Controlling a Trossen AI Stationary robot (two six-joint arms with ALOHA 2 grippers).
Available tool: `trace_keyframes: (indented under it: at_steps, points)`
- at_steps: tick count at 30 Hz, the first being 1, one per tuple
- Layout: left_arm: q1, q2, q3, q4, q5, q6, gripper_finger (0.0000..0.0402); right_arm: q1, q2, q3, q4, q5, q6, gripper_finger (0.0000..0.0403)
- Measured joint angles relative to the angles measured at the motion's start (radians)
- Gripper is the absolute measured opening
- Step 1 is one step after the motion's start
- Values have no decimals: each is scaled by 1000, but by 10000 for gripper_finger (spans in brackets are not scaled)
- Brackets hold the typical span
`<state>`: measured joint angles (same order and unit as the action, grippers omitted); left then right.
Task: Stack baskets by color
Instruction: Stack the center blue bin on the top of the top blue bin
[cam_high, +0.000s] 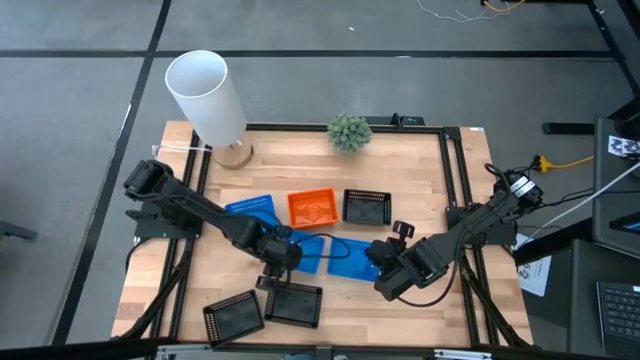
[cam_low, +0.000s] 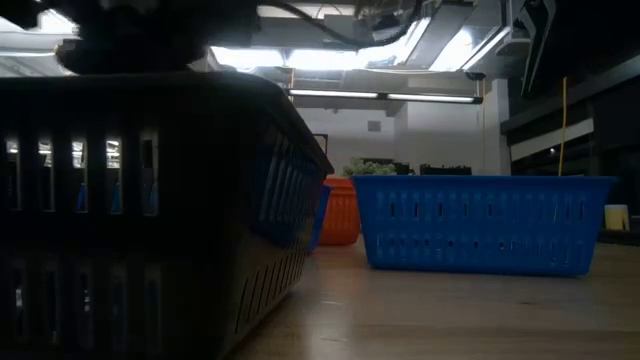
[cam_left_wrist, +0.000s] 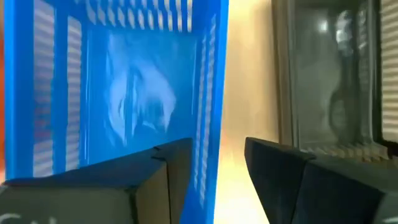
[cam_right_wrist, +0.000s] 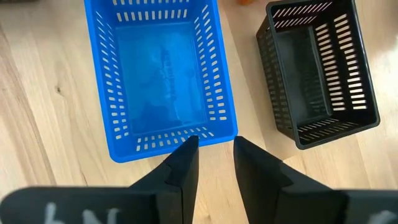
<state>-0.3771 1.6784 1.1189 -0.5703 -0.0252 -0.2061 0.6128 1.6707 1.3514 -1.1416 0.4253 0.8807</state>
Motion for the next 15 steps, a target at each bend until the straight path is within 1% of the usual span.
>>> trace_keyframes:
  at_steps: [7, 10, 12, 13, 15]
  points:
    - [1, 78, 1, 14, -7, -1, 141, 0, 0, 0, -2, -1, 0, 100]
    - [1, 107, 1, 18, -28, -1, 133, 0, 0, 0, -2, 0, 0, 100]
    - [0, 120, 1, 27, -29, 2, 115, 0, 0, 0, -2, -1, 0, 100]
    - [-3, 120, 1, 20, -29, 3, 99, 0, 0, 0, -2, 0, 0, 100]
    - [-4, 118, 1, 30, -19, -1, 53, 0, 0, 0, -3, -1, 0, 100]
